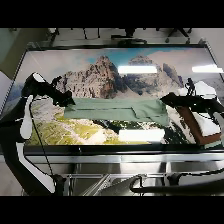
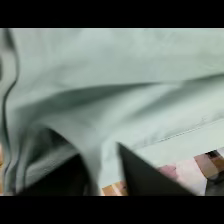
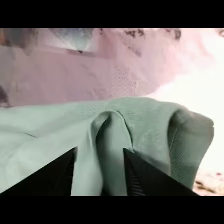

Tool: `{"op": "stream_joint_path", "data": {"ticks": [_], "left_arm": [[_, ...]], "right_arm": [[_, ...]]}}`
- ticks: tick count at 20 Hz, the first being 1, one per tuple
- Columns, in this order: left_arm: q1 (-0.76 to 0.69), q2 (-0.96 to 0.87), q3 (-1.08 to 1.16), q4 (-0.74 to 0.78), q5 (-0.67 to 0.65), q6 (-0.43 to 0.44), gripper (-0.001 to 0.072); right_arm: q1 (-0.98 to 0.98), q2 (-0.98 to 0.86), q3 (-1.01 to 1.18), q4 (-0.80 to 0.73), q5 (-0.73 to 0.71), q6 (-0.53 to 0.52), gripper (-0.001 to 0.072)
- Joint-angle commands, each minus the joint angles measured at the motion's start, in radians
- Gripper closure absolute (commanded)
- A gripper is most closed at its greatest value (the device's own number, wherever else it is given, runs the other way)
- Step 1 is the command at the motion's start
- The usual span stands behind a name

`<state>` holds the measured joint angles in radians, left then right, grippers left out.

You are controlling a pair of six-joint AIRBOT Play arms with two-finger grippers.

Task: Fold the shirts.

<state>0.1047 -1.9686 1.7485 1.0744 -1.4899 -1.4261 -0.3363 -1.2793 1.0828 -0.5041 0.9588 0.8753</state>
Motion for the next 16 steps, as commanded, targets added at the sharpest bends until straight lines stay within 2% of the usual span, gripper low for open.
{"op": "stream_joint_path", "data": {"ticks": [1, 2, 3, 4, 7, 12, 13, 14, 15, 16], "left_arm": [[-0.021, -0.068, 0.119, -0.002, -0.116, -0.017, 0.0065], [-0.019, -0.068, 0.146, -0.002, -0.13, -0.017, 0.0065], [-0.011, -0.066, 0.185, -0.002, -0.145, -0.024, 0.0065], [-0.004, -0.066, 0.22, -0.003, -0.159, -0.036, 0.0065], [-0.002, -0.064, 0.29, -0.004, -0.195, -0.06, 0.0066], [-0.014, 0.003, 0.212, -0.004, -0.178, -0.048, 0.0065], [-0.014, 0.012, 0.204, -0.005, -0.178, -0.049, 0.0066], [-0.018, 0.023, 0.197, -0.006, -0.176, -0.049, 0.0066], [-0.024, 0.032, 0.195, -0.005, -0.174, -0.049, 0.0067], [-0.035, 0.039, 0.195, -0.005, -0.167, -0.049, 0.0067]], "right_arm": [[-0.035, 0.025, 0.041, -0.087, 0.076, -0.032, 0.0237], [-0.052, 0.043, 0.042, -0.147, 0.079, -0.005, 0.0111], [-0.063, 0.05, 0.042, -0.208, 0.087, 0.049, 0.0037], [-0.069, 0.047, 0.042, -0.249, 0.112, 0.087, 0.0034], [-0.053, 0.003, 0.042, -0.254, 0.161, 0.098, 0.0033], [0.004, -0.098, 0.042, -0.2, 0.174, 0.096, 0.0034], [0.011, -0.114, 0.042, -0.191, 0.175, 0.086, 0.0063], [0.016, -0.123, 0.042, -0.183, 0.176, 0.07, 0.0194], [0.018, -0.127, 0.042, -0.175, 0.183, 0.048, 0.0431], [0.018, -0.126, 0.043, -0.172, 0.187, 0.036, 0.0601]]}}
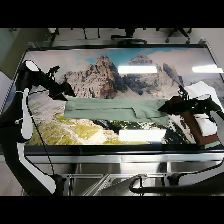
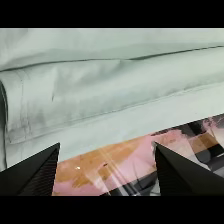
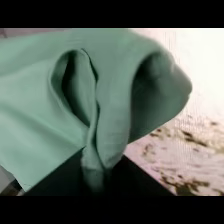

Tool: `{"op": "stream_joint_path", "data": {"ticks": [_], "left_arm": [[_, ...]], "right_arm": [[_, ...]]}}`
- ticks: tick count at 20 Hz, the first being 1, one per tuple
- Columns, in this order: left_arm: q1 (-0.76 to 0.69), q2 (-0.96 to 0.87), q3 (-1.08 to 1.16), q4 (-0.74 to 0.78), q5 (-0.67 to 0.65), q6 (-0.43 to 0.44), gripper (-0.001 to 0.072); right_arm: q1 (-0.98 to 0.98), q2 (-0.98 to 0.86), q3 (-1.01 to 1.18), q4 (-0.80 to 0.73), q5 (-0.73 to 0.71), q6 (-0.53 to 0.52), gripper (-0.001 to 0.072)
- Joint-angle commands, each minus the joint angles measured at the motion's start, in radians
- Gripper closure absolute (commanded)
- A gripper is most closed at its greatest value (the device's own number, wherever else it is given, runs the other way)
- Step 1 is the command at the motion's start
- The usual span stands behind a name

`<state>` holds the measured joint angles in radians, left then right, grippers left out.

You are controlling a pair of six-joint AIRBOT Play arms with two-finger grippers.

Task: Fold the shirts.

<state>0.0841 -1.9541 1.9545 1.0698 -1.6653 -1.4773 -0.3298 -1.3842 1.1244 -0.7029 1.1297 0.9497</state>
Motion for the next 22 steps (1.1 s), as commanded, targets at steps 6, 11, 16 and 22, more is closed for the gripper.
{"op": "stream_joint_path", "data": {"ticks": [6, 11, 16, 22], "left_arm": [[-0.208, -0.008, -0.011, -0.002, 0.138, 0.006, 0.0694], [-0.516, -0.147, -0.003, -0.071, 0.371, 0.003, 0.0693], [-0.74, -0.282, 0.128, -0.069, 0.633, 0.002, 0.0694], [-0.746, -0.264, 0.128, -0.078, 0.64, -0.005, 0.0694]], "right_arm": [[0.012, 0.101, 0.075, 0.026, 0.07, -0.037, 0.0687], [0.015, 0.23, 0.187, 0.137, 0.211, -0.016, 0.0687], [0.035, 0.32, 0.257, 0.29, 0.289, 0.004, 0.0687], [0.087, 0.348, 0.263, 0.326, 0.289, 0.005, 0.0687]]}}
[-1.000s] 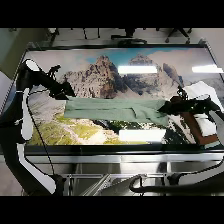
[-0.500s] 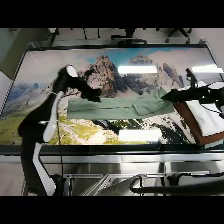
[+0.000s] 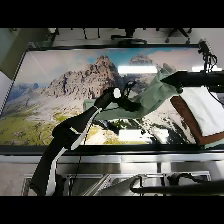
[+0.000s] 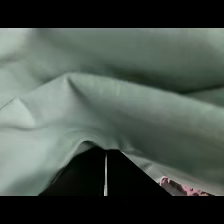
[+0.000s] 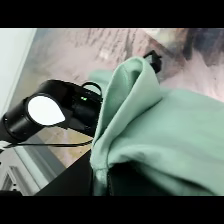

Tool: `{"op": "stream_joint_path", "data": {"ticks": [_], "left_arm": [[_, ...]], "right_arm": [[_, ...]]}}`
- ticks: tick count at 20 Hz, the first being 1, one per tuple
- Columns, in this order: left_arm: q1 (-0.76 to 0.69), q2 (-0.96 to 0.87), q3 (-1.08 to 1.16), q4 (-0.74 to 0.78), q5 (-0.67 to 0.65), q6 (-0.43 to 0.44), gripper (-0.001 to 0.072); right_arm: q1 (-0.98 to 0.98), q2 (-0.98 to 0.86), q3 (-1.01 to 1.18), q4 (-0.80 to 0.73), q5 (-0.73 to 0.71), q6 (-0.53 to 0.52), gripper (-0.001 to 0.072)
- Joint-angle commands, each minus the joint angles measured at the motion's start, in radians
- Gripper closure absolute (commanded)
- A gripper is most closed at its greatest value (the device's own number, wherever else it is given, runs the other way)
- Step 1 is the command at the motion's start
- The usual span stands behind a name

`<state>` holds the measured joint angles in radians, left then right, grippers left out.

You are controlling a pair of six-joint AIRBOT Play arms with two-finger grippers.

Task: Fold the shirts.

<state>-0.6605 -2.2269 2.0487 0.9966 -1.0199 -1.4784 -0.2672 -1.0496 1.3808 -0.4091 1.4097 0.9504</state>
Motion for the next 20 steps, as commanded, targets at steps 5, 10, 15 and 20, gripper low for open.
{"op": "stream_joint_path", "data": {"ticks": [5, 10, 15, 20], "left_arm": [[0.182, 0.32, 0.046, -0.005, -0.163, -0.003, 0.0694], [0.435, 0.714, -0.1, -0.004, -0.128, -0.003, 0.0694], [0.542, 0.824, -0.105, -0.004, -0.175, -0.003, 0.0694], [0.534, 0.824, -0.105, -0.003, -0.211, 0.032, 0.0694]], "right_arm": [[0.166, 0.012, 0.006, 0.034, -0.105, -0.006, 0.0687], [0.557, -0.057, 0.006, 0.097, -0.499, -0.125, 0.0687], [1.014, -0.364, 0.006, 0.099, -1.149, -0.242, 0.0227], [0.981, -0.357, 0.006, 0.016, -1.038, -0.245, 0.0366]]}}
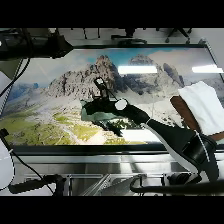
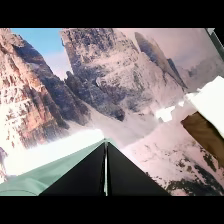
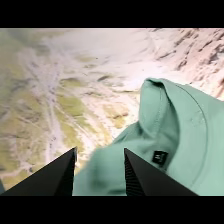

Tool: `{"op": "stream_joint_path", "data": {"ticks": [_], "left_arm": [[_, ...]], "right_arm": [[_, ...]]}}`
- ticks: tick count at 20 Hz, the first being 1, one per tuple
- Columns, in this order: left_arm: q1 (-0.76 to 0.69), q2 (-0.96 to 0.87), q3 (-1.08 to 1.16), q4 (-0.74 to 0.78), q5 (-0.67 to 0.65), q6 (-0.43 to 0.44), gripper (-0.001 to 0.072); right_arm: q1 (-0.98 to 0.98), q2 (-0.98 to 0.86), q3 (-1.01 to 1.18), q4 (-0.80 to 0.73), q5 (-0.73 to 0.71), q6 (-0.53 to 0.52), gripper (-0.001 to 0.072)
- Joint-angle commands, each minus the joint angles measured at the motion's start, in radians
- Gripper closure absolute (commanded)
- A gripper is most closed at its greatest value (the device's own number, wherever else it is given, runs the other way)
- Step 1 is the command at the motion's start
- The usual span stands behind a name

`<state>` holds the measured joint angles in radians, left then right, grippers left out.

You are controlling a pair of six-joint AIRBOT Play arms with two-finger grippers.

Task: Fold the shirts.

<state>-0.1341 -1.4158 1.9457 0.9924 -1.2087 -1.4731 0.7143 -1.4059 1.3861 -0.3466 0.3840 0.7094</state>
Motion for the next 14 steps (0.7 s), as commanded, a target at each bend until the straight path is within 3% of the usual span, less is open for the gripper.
{"op": "stream_joint_path", "data": {"ticks": [1, 4, 6, 7, 9, 14], "left_arm": [[0.008, 0.013, -0.002, 0.002, -0.023, 0.029, 0.0694], [0.008, 0.013, -0.002, 0.003, -0.023, 0.029, 0.0693], [0.008, 0.013, -0.002, 0.003, -0.023, 0.029, 0.0693], [0.008, 0.013, -0.002, 0.003, -0.023, 0.029, 0.0694], [0.008, 0.013, -0.002, 0.002, -0.023, 0.029, 0.0694], [0.008, 0.012, -0.002, 0.001, -0.023, 0.029, 0.0693]], "right_arm": [[-0.055, 0.031, 0.001, -0.047, 0.051, 0.023, 0.0366], [-0.266, 0.098, 0.001, -0.098, 0.274, 0.188, 0.0359], [-0.425, 0.108, 0.001, -0.222, 0.424, 0.369, 0.0135], [-0.498, 0.105, 0.001, -0.299, 0.494, 0.452, 0.009], [-0.631, 0.083, 0.0, -0.429, 0.628, 0.607, 0.009], [-0.716, -0.018, 0.0, -0.43, 0.793, 0.623, 0.0088]]}}
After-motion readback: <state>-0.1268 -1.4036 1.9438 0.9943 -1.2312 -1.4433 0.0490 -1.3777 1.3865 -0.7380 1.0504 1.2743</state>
